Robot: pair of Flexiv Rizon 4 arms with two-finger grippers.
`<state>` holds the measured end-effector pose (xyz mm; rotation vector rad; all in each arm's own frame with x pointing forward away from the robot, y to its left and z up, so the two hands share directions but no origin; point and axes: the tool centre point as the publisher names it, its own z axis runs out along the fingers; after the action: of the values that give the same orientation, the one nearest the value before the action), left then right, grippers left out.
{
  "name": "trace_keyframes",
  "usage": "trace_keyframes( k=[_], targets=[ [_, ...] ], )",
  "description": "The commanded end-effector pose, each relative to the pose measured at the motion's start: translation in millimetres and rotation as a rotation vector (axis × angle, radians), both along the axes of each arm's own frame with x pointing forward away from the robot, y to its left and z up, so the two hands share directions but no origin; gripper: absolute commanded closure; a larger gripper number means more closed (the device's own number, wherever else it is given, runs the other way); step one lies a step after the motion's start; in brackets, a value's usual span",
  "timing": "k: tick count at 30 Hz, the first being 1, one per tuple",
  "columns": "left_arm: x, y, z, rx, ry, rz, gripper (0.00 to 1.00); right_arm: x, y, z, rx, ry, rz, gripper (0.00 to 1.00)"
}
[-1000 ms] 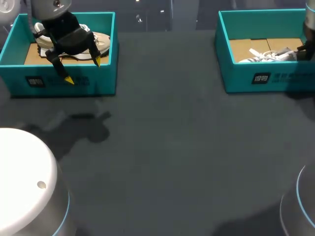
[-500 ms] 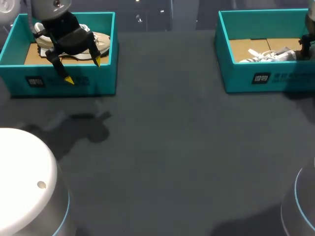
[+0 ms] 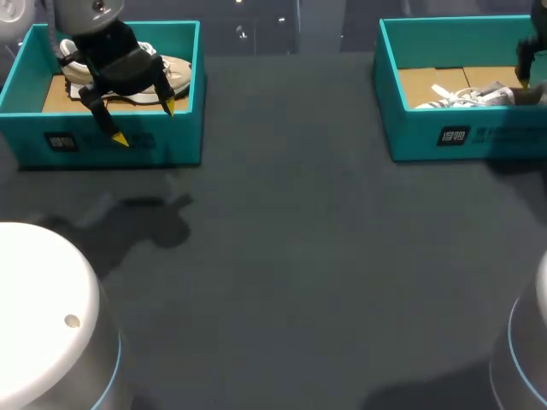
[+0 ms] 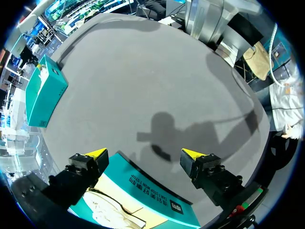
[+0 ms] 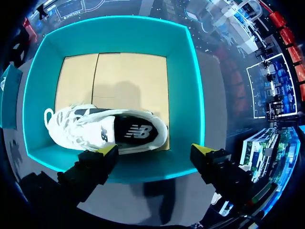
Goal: Take the shoe out of the shoebox, open the shoe tongue, remove and reinsert the insole, then place the shoe into the shoebox
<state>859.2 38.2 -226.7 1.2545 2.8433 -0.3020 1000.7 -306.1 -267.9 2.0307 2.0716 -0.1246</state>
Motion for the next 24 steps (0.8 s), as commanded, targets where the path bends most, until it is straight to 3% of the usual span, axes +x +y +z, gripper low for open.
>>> trace_keyframes(
  k=[1,14,24],
  targets=[
    [-0.1,0,0,0.003,-0.001,-0.001,0.00,-18.6,9,31,0.026,-0.003,0.005,0.00],
    [-0.1,0,0,0.003,-0.001,-0.001,0.00,-63.8,44,67,0.090,-0.023,-0.002,0.00],
    [4.7,6,3,-0.014,-0.010,-0.027,0.00,-74.2,65,76,0.157,-0.012,0.041,0.00]
  ],
)
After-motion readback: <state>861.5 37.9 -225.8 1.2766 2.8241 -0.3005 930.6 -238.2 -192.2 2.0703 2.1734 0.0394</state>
